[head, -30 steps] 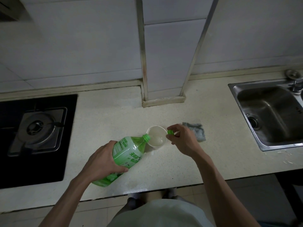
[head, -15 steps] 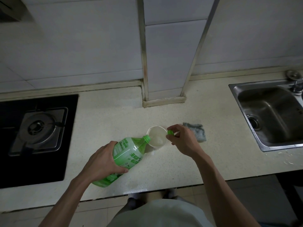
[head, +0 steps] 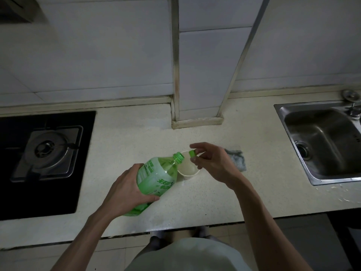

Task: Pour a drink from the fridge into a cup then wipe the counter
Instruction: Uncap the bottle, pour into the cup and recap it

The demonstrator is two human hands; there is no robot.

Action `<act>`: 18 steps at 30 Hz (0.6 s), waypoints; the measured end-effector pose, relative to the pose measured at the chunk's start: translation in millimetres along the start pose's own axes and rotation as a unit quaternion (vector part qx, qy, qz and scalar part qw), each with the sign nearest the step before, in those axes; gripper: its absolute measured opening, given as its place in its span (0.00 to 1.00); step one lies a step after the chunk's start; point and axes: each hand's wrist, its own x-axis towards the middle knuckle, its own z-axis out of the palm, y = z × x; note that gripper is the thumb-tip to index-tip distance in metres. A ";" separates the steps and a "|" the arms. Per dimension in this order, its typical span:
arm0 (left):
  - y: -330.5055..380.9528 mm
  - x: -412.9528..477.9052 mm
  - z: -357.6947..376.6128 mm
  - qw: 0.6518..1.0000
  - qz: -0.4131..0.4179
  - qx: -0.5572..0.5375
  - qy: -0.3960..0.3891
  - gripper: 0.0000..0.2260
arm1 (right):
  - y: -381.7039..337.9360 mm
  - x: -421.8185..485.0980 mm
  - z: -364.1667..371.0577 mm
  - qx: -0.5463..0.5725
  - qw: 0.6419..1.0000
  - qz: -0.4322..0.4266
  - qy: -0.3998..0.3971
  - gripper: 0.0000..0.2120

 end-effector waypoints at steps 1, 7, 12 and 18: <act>0.8 -1.1 1.0 1.000 0.002 -0.006 0.006 0.40 | -4.6 0.0 0.9 0.011 1.000 -0.006 -0.004 0.16; 4.3 -6.4 4.3 0.999 0.009 -0.038 0.025 0.41 | -20.8 2.9 11.0 -0.004 0.999 -0.035 0.000 0.13; 0.7 -11.2 1.6 0.999 0.011 -0.046 0.021 0.40 | -31.8 2.5 13.3 -0.048 0.996 -0.070 -0.035 0.15; -1.9 -18.3 -11.0 0.998 0.012 -0.060 0.028 0.38 | -43.4 6.0 15.0 -0.063 0.987 -0.113 -0.098 0.16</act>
